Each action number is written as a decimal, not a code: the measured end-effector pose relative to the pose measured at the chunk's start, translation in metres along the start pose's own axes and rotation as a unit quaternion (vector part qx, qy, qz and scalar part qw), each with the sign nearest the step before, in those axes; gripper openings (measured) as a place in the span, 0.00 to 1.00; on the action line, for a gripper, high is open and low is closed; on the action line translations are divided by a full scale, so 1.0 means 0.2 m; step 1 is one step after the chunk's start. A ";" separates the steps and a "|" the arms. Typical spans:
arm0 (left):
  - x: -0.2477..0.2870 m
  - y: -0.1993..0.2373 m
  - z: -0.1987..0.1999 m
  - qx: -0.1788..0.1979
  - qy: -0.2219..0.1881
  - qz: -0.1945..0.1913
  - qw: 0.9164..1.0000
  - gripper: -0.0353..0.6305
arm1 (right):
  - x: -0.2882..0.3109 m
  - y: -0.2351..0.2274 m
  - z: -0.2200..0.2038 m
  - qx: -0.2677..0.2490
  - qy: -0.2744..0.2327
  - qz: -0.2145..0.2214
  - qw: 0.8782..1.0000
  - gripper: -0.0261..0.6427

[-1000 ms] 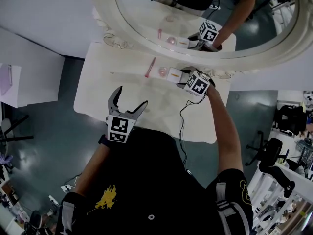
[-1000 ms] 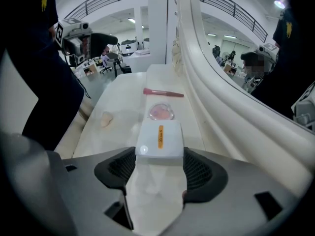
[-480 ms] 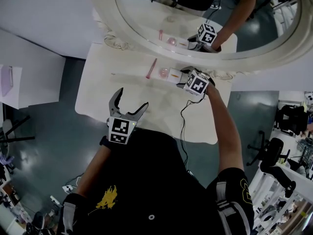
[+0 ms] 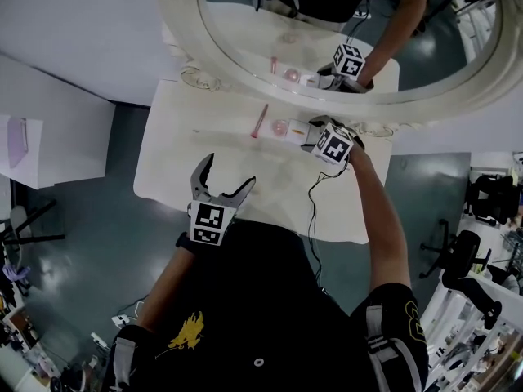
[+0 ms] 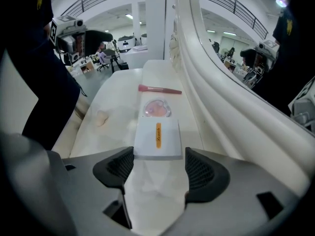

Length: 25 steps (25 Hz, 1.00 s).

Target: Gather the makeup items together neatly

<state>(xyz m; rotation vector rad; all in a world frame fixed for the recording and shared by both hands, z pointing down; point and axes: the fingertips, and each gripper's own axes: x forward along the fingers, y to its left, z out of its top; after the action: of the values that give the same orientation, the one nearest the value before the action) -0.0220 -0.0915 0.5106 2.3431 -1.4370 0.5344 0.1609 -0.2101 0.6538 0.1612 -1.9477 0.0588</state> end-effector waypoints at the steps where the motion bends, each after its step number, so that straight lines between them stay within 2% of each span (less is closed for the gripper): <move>1: 0.00 0.01 0.00 -0.001 -0.001 0.000 1.000 0.79 | 0.00 0.00 0.01 0.005 -0.003 -0.008 1.000 0.55; 5: -0.02 0.03 0.01 0.003 -0.006 -0.003 1.000 0.79 | -0.05 0.01 0.07 0.034 -0.043 -0.049 0.997 0.49; 8: -0.05 0.03 0.01 0.006 -0.009 -0.004 1.000 0.79 | -0.13 0.06 0.12 0.060 -0.078 -0.080 0.992 0.49; 12: -0.08 0.05 0.00 0.010 -0.008 -0.001 1.000 0.79 | -0.24 0.15 0.17 0.107 -0.134 -0.120 0.978 0.48; 15: -0.11 0.04 -0.03 0.016 -0.006 0.002 1.000 0.79 | -0.26 0.29 0.22 0.141 -0.175 -0.130 0.966 0.47; 17: -0.11 -0.01 -0.06 0.018 0.001 -0.005 1.000 0.79 | -0.30 0.38 0.24 0.176 -0.200 -0.143 0.953 0.46; 19: -0.11 -0.05 -0.07 0.019 0.009 -0.008 1.000 0.79 | -0.33 0.40 0.25 0.213 -0.205 -0.185 0.937 0.46; 22: -0.13 -0.09 -0.07 0.031 0.018 -0.004 0.999 0.79 | -0.29 0.37 0.28 0.280 -0.206 -0.247 0.905 0.42; 25: -0.11 -0.14 -0.04 0.039 0.006 -0.011 0.999 0.79 | -0.27 0.33 0.36 0.330 -0.229 -0.262 0.878 0.40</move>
<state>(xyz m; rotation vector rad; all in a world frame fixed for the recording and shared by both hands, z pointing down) -0.0080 -0.0593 0.5038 2.4093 -1.4085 0.6079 0.1047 -0.1485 0.5786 1.2476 -2.2100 0.3536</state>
